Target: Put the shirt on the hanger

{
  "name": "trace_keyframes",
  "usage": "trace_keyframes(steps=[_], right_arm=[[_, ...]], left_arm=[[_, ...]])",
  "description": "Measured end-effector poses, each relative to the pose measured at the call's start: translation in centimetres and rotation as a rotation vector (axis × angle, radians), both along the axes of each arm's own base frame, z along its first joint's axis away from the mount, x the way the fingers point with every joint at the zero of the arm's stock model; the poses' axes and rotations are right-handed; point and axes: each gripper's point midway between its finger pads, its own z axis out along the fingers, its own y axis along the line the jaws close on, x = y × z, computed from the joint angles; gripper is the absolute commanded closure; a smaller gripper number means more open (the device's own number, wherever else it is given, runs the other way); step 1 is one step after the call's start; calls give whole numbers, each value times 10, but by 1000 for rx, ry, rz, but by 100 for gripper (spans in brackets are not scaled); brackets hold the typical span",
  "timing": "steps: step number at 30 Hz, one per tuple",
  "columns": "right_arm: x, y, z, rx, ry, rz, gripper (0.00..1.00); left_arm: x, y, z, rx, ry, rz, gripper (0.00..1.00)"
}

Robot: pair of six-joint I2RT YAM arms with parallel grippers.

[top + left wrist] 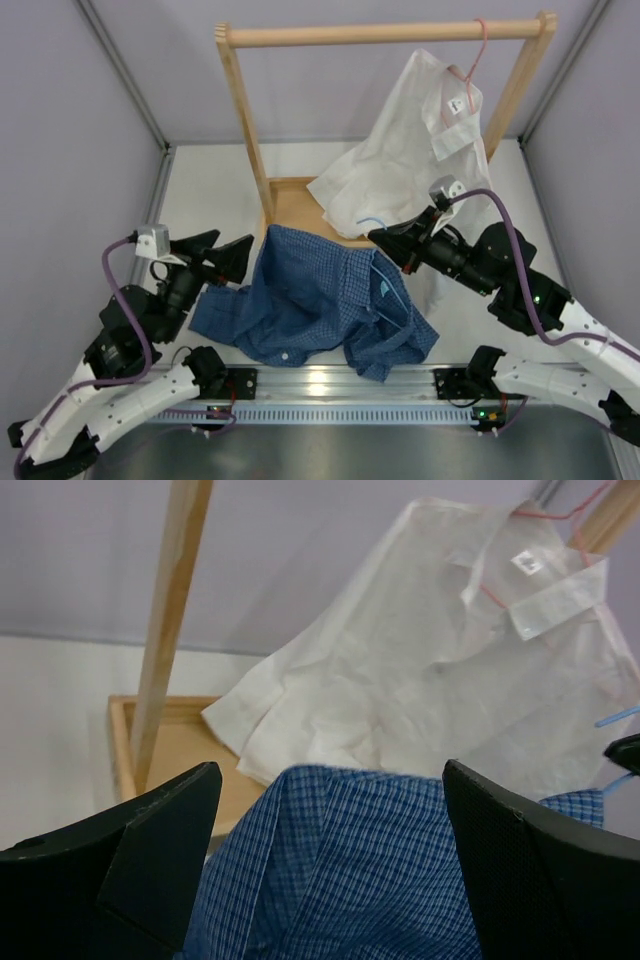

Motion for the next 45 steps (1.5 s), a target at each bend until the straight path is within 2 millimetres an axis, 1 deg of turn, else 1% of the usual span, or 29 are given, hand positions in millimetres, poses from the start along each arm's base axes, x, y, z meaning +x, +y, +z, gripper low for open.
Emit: trace_keyframes(steps=[2,5,7,8,9,10,12,13,14,16,17,18,19,22,24,27,30,32,34,36,39,43,45], right_arm=[[9,-2,4,-7,9,-48,100],[17,-2,9,-16,17,-87,100],[19,-3,13,-17,17,-96,100],[19,-3,15,-16,16,-98,100],[19,-4,17,-16,15,-100,100],[18,-5,19,-17,12,-100,100],[17,-7,24,-13,6,-99,100],[16,-8,26,-10,5,-99,100],[15,-10,27,-10,4,-98,100],[12,-13,29,-7,0,-98,100],[11,-14,30,-6,-3,-98,100],[10,-16,31,-3,-6,-97,100],[8,-19,32,-1,-10,-98,100],[1,-29,39,21,-27,-99,100],[-4,-40,42,41,-45,-107,100],[-13,-58,36,63,-58,-128,100],[-19,-71,31,78,-65,-142,100],[-22,-78,32,94,-73,-150,100],[-24,-80,35,103,-78,-150,100],[-23,-79,34,99,-76,-150,100],[-19,-72,31,81,-66,-148,100],[-12,-64,30,58,-56,-151,100],[-11,-65,33,63,-62,-157,100]], left_arm=[[6,2,-18,17,62,41,6],[19,-9,-54,100,163,67,6],[27,-16,-75,157,221,87,8],[33,-20,-92,201,263,108,9],[36,-21,-99,223,281,117,10],[41,-22,-113,258,317,145,12],[48,-22,-129,308,361,188,13],[50,-22,-135,326,375,207,17],[53,-22,-140,341,390,225,32],[59,-21,-149,363,412,266,52],[62,-20,-152,375,419,289,79],[64,-18,-155,378,427,316,93],[67,-14,-157,387,429,347,100],[76,5,-159,381,443,459,100],[83,27,-159,350,458,550,100],[93,62,-159,289,495,666,100],[99,81,-162,247,529,704,100],[101,80,-165,233,546,679,100],[101,72,-165,221,554,626,100],[101,64,-164,206,555,577,100],[99,59,-161,195,546,537,100],[98,62,-155,216,544,540,100],[98,65,-144,219,535,554,100]])
